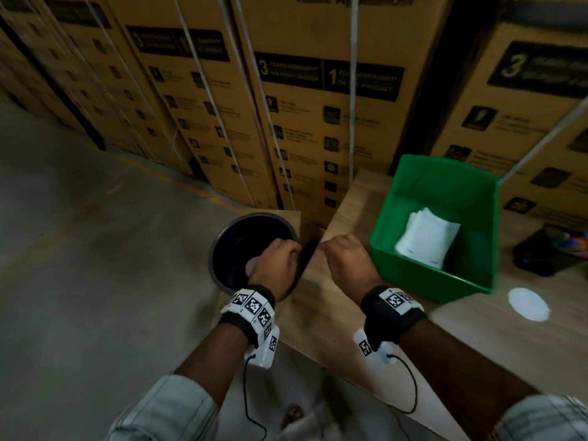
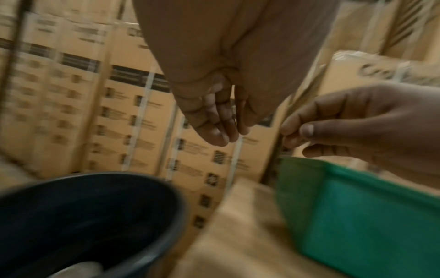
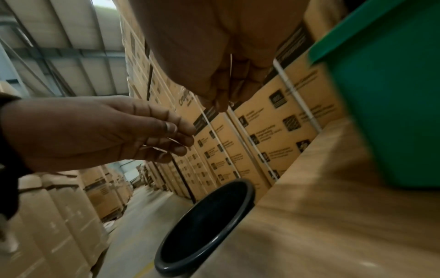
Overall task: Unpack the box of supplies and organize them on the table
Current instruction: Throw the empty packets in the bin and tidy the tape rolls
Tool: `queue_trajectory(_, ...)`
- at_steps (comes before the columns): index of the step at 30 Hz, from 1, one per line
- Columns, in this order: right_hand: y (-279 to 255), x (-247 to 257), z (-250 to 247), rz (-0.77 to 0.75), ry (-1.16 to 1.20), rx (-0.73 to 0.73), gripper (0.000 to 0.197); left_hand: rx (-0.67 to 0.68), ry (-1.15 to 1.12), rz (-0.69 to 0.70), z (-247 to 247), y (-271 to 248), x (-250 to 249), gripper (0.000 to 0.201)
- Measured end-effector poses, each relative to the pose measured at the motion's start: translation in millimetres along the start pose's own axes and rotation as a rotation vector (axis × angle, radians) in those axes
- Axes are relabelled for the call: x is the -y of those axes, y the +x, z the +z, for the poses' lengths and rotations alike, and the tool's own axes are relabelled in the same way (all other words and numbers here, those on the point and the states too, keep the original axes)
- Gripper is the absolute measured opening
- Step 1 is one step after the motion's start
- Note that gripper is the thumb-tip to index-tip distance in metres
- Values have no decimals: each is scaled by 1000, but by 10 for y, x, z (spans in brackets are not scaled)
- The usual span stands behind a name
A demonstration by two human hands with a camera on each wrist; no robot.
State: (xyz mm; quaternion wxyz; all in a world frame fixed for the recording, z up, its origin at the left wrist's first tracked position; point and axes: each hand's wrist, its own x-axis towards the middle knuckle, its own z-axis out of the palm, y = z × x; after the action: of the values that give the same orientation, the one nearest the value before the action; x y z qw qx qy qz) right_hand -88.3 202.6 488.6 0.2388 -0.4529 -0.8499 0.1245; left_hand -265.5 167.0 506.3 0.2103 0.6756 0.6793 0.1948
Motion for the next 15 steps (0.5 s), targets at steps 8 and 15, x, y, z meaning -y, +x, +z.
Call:
queue_trajectory(8, -1449, -1012, -1298, 127, -57, -220, 28, -39, -31, 386, 699, -28, -1845, 26)
queue_trajectory(15, -2894, -2080, -2246, 228, -110, -278, 23, 41, -3, 505, 1913, -408, -3502, 25)
